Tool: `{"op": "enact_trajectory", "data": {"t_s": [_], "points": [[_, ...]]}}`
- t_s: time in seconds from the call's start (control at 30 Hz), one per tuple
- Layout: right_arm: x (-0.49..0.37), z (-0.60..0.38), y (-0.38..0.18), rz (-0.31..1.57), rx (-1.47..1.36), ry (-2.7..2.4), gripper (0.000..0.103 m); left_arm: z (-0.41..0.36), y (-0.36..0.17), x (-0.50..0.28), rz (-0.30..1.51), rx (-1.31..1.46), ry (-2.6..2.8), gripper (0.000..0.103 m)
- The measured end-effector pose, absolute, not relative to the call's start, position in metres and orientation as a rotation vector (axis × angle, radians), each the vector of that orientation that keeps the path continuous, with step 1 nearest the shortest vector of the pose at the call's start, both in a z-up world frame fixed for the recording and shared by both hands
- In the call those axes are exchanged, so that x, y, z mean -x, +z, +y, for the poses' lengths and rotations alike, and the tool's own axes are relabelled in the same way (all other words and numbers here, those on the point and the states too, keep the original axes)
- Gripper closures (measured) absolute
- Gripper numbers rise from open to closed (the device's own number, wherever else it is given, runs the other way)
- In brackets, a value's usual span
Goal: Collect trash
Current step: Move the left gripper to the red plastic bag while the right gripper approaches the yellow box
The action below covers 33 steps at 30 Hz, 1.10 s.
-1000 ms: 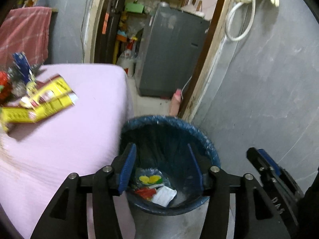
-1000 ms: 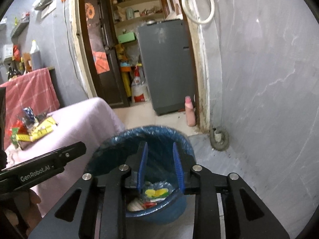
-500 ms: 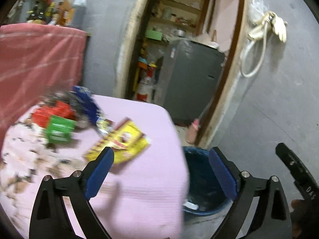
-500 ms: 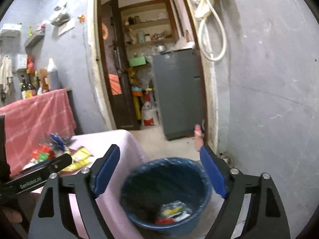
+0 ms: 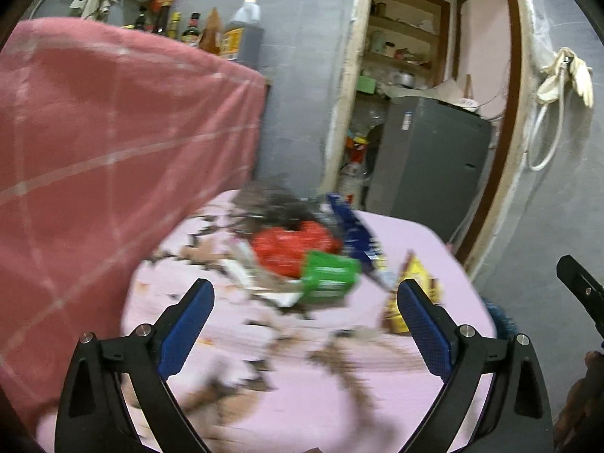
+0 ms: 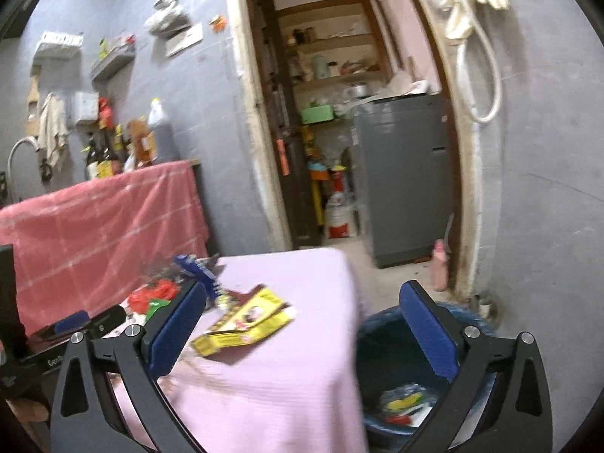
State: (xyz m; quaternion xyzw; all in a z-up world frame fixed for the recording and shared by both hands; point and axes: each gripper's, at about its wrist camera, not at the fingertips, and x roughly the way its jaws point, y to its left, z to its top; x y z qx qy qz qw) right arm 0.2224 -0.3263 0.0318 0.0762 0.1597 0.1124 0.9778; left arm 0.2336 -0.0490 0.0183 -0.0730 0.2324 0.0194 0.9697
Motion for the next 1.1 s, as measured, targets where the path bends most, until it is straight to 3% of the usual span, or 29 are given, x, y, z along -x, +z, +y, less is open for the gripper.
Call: {"op": "enact_trajectory", "data": {"t_s": [0.63, 0.8, 0.93, 1.03, 1.1], "points": [[-0.288, -0.244, -0.017, 0.611, -0.067, 0.202, 0.0, 0.028, -0.015, -0.278, 0.661, 0.253, 0.016, 0.009], [-0.301, -0.243, -0.028, 0.675, -0.073, 0.193, 0.0, 0.037, -0.017, -0.294, 0.693, 0.306, -0.004, 0.022], [-0.309, -0.244, -0.031, 0.702, -0.076, 0.197, 0.001, 0.041, -0.01, -0.292, 0.637, 0.327, -0.032, 0.022], [-0.316, -0.244, -0.034, 0.728, -0.078, 0.203, 0.007, 0.034, -0.004, -0.292, 0.617, 0.298, -0.073, 0.022], [-0.32, -0.244, -0.037, 0.751, -0.081, 0.211, 0.018, 0.028, -0.002, -0.295, 0.611, 0.273, -0.088, 0.027]]}}
